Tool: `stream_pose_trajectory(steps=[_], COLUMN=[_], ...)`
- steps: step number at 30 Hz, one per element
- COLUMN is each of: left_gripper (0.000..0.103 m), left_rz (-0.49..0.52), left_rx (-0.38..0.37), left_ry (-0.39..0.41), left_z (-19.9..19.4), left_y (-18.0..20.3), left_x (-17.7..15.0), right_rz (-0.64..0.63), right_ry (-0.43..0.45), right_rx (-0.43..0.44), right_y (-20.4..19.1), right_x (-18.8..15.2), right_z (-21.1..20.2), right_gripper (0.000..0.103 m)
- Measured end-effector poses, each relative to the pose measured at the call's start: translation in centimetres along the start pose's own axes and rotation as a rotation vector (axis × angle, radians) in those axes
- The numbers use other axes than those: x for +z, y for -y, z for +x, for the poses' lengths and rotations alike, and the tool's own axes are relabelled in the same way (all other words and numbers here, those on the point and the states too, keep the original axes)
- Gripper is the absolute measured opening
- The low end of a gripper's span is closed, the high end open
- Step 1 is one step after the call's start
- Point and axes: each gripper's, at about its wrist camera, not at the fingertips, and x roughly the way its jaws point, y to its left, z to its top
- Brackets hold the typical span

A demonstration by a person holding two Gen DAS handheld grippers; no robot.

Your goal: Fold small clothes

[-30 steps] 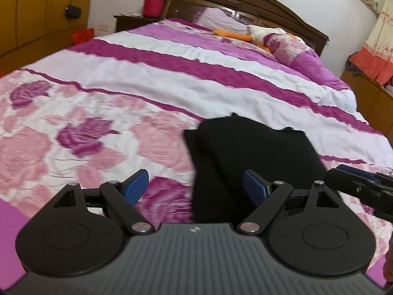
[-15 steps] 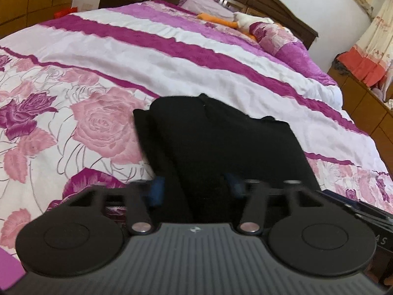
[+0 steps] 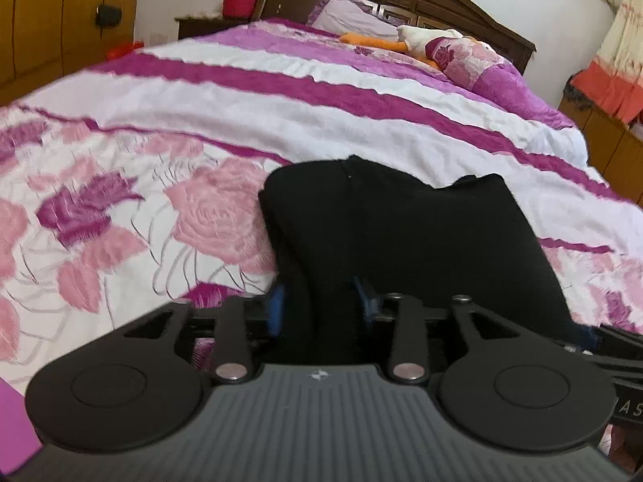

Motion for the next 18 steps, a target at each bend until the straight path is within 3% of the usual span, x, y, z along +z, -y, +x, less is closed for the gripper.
stream_pose_trajectory(steps=[5, 7, 12, 18], left_gripper=[0.073, 0.077, 0.078, 0.078], left_rz=[-0.005, -0.033, -0.093, -0.083], left_rx=[0.009, -0.008, -0.066, -0.124], left_ry=[-0.016, -0.036, -0.07, -0.083], left_z=[-0.6, -0.7, -0.1, 1.0], left_y=[-0.6, -1.2, -2.5, -2.6], left_x=[0.3, 0.3, 0.2, 0.2], right_rz=[0.052, 0.072, 0.1, 0.201], right_ry=[0.014, 0.038, 0.08, 0.043], right_rx=[0.014, 0.023, 0.023, 0.065], right_y=[0.7, 1.1, 2.6, 4.6], right_x=[0.0, 0.1, 0.7, 0.8], right_z=[-0.6, -1.3, -2.0, -0.2], right_gripper=[0.067, 0.067, 0.072, 0.073])
